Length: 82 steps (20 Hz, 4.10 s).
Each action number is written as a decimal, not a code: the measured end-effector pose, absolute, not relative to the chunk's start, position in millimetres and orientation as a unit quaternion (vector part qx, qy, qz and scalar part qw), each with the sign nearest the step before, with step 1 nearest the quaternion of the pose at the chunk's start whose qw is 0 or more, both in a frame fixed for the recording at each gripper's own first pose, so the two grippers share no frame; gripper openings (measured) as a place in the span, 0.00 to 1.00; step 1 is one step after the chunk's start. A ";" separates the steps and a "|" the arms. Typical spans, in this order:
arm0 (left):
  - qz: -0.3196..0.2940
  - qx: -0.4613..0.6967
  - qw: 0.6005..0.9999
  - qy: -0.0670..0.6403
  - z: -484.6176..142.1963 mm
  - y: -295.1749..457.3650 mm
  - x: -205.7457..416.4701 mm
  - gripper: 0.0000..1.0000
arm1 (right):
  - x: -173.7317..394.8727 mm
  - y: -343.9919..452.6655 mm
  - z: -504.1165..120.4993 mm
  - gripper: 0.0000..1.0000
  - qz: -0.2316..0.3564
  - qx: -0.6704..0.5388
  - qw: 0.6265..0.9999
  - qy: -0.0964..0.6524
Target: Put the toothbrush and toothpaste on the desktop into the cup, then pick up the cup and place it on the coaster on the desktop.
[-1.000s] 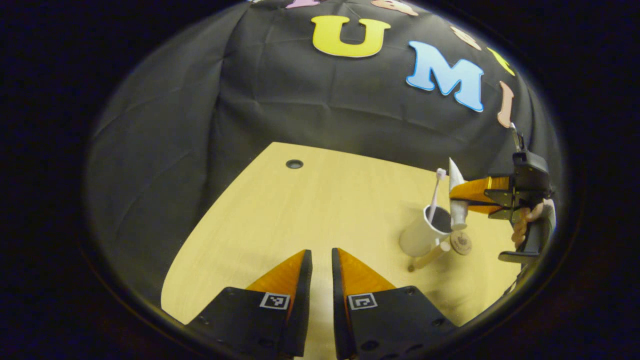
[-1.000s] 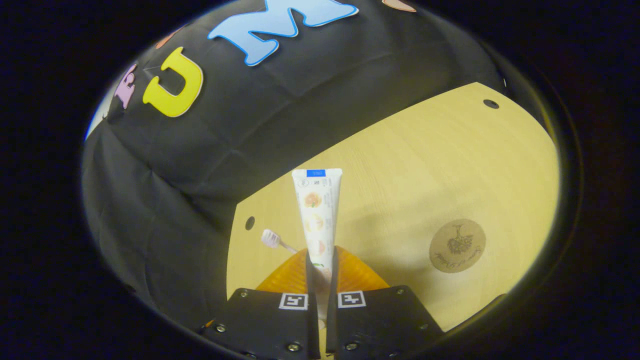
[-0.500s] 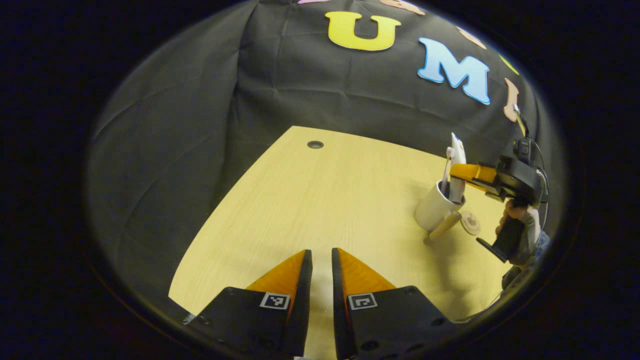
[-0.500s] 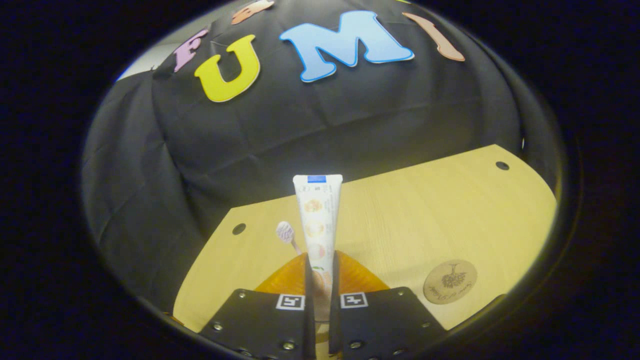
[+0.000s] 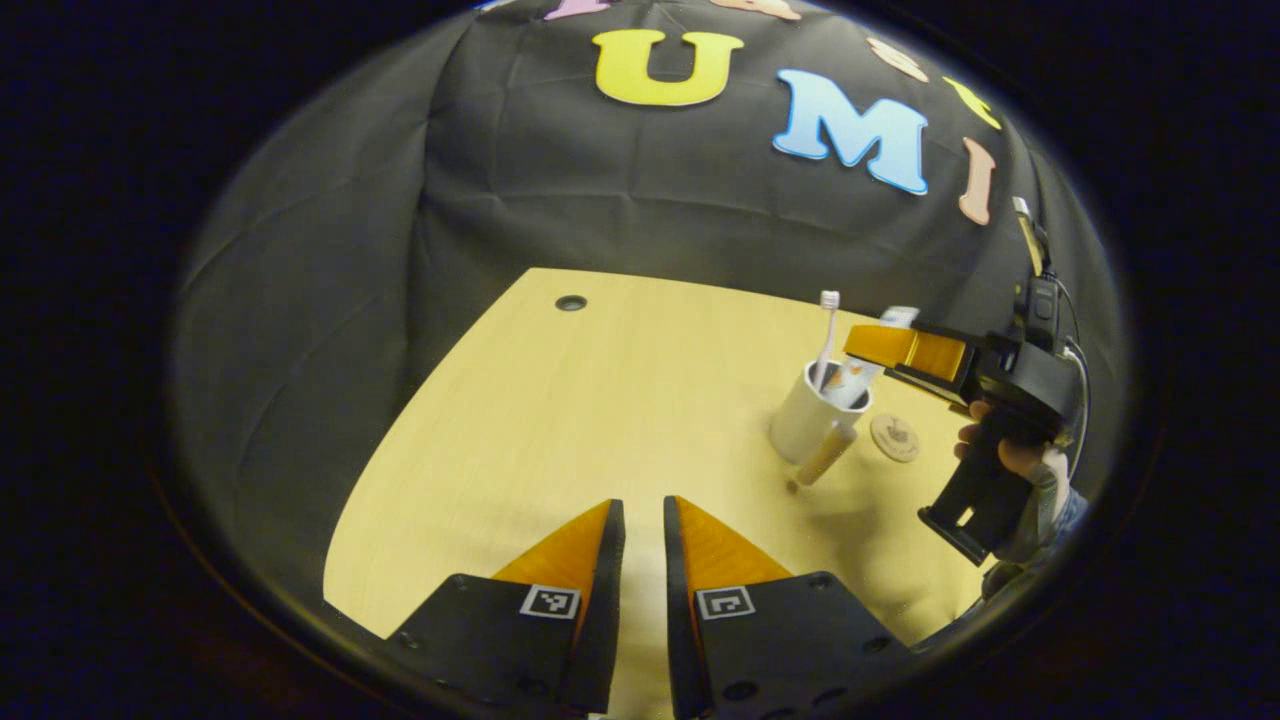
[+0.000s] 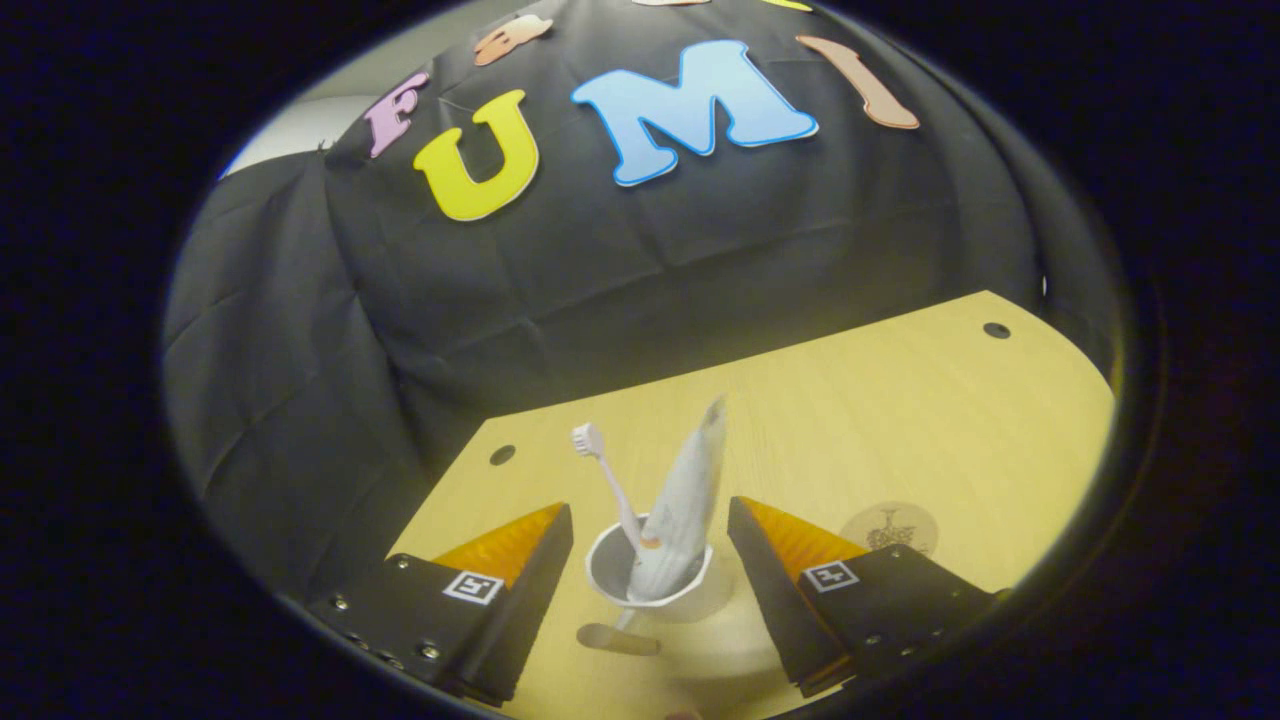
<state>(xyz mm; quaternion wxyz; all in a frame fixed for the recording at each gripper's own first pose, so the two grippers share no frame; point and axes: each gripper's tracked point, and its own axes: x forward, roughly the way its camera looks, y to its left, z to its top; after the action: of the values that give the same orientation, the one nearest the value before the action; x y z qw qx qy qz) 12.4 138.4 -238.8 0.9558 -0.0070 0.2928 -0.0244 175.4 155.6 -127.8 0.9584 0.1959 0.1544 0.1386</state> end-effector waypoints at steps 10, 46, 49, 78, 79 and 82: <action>-0.136 0.022 0.944 0.300 -243.3 35.9 42.9 0.36 | 128.9 75.1 -131.9 0.93 0.094 0.210 0.960 0.160; -0.221 0.145 0.904 0.337 -319.0 -52.7 127.9 0.10 | 85.7 -19.1 -223.7 0.93 -0.011 0.238 0.937 0.257; -0.234 0.150 0.904 0.324 -315.6 -71.2 132.3 0.10 | 86.3 -19.0 -227.5 0.93 -0.010 0.238 0.936 0.258; -0.250 0.094 0.948 0.173 -255.7 -188.7 164.1 0.09 | 52.5 -55.5 -253.3 0.94 0.010 0.215 0.931 0.295; -0.253 0.093 0.947 0.174 -259.1 -198.1 165.3 0.09 | 51.8 -58.2 -254.9 0.94 0.011 0.214 0.930 0.298; -0.255 0.084 0.947 0.177 -268.0 -222.5 170.2 0.09 | 50.4 -71.0 -254.0 0.93 0.012 0.212 0.929 0.302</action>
<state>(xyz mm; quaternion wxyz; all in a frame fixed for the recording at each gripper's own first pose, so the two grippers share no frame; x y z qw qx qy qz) 170.2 -222.5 -268.0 0.9469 0.0844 0.1767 -0.2552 50.4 -71.0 -254.0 0.9293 0.2122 0.3020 0.0119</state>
